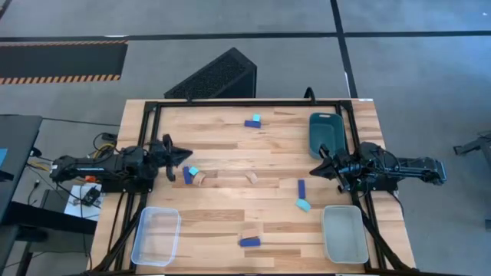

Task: Sort & place blocks by color
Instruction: Put the blue block into the green bin

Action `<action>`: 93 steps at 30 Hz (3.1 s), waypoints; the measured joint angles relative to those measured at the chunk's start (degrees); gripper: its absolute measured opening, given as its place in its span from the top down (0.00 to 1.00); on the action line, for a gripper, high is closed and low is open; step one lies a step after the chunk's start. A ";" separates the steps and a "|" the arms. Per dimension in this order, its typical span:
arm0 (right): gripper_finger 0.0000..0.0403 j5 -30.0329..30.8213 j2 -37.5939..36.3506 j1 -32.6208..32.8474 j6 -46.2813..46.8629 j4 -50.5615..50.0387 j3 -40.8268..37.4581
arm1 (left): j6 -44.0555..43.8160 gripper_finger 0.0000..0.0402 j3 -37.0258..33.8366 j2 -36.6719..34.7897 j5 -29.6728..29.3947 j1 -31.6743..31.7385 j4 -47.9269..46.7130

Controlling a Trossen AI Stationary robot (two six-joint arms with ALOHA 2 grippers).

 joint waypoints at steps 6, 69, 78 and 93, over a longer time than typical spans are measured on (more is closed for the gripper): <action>0.97 -0.02 -0.01 0.00 0.00 0.02 0.01 | -1.27 1.00 0.00 0.06 -4.77 -0.02 0.41; 0.96 34.14 24.11 0.29 28.54 33.99 9.52 | -21.86 0.65 3.99 5.27 -21.27 2.77 15.84; 0.80 34.15 38.24 -3.55 19.54 36.46 20.70 | -13.92 0.64 15.23 19.55 -13.34 2.88 15.29; 0.64 35.57 49.96 -7.15 21.00 -1.41 40.36 | 3.07 0.64 35.77 36.45 -9.08 8.80 -10.23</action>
